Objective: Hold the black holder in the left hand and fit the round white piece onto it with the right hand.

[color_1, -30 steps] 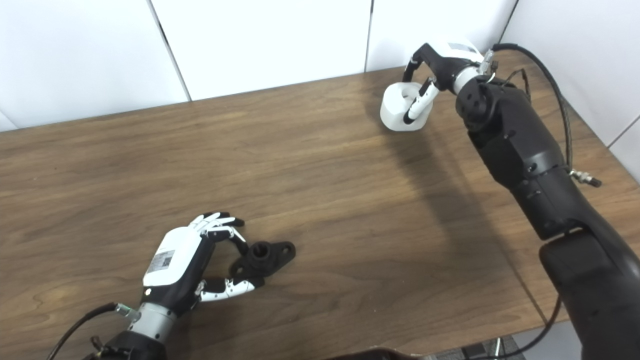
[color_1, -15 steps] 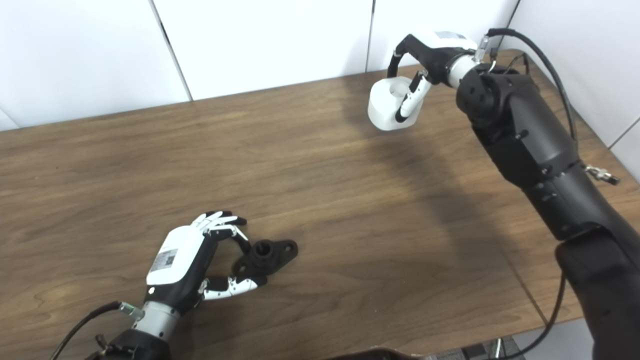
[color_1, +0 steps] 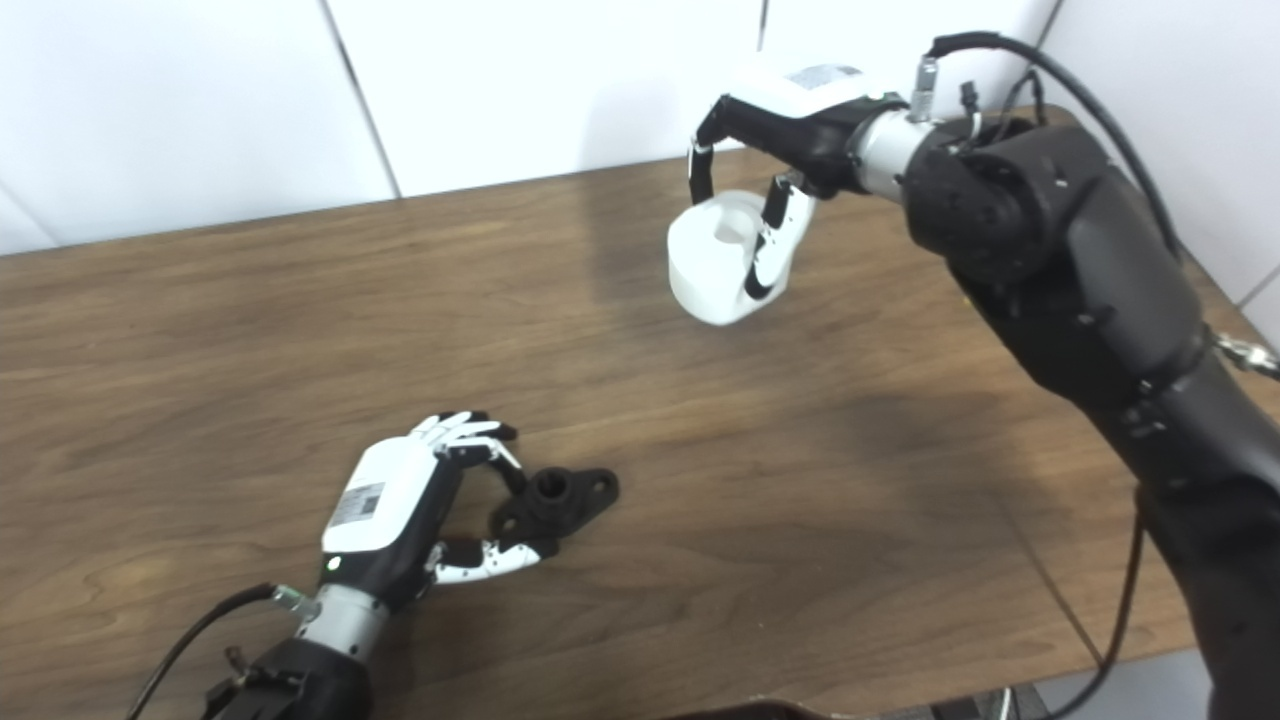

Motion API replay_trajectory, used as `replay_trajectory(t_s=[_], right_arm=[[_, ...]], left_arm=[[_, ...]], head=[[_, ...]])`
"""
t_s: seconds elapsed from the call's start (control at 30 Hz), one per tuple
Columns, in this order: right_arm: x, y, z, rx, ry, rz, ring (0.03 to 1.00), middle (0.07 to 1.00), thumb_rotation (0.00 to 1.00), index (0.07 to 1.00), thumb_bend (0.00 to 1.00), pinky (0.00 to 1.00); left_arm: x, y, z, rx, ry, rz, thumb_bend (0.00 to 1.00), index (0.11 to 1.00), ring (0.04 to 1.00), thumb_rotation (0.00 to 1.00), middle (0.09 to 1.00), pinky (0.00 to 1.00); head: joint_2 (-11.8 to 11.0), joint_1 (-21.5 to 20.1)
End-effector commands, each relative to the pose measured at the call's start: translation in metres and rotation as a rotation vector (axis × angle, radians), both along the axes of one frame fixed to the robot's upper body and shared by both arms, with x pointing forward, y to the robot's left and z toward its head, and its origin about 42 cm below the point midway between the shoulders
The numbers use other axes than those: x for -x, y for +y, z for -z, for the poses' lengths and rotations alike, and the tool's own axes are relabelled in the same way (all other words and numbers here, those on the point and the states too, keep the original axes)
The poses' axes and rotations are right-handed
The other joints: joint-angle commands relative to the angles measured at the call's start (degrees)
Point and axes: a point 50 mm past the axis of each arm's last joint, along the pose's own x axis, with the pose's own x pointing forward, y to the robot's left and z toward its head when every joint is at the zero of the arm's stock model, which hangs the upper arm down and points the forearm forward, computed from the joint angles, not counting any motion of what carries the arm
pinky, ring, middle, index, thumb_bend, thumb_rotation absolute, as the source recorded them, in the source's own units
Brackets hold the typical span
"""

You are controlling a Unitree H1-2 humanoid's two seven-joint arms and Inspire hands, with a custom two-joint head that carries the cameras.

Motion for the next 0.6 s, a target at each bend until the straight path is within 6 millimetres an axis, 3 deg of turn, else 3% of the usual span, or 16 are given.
replay_trajectory(t_s=[0.0,0.37,0.57], right_arm=[[0.009,0.007,-0.029,0.004,-0.079,-0.032,0.897,0.792,0.14,0.484,0.52,0.85],[0.045,0.027,-0.028,-0.067,-0.063,-0.15,0.902,0.799,0.14,0.483,0.52,0.85],[0.054,0.034,-0.026,-0.074,-0.052,-0.192,0.905,0.805,0.13,0.483,0.52,0.86]], left_arm=[[0.004,-0.01,0.015,-0.038,0.072,0.03,0.52,0.486,0.877,0.06,0.79,0.91],[-0.003,-0.03,0.012,-0.043,0.069,0.022,0.52,0.486,0.874,0.06,0.792,0.91],[-0.007,-0.037,0.01,-0.049,0.072,0.016,0.52,0.487,0.872,0.06,0.791,0.91]], head=[[0.3,0.5],[2.3,4.7],[3.1,5.9]])
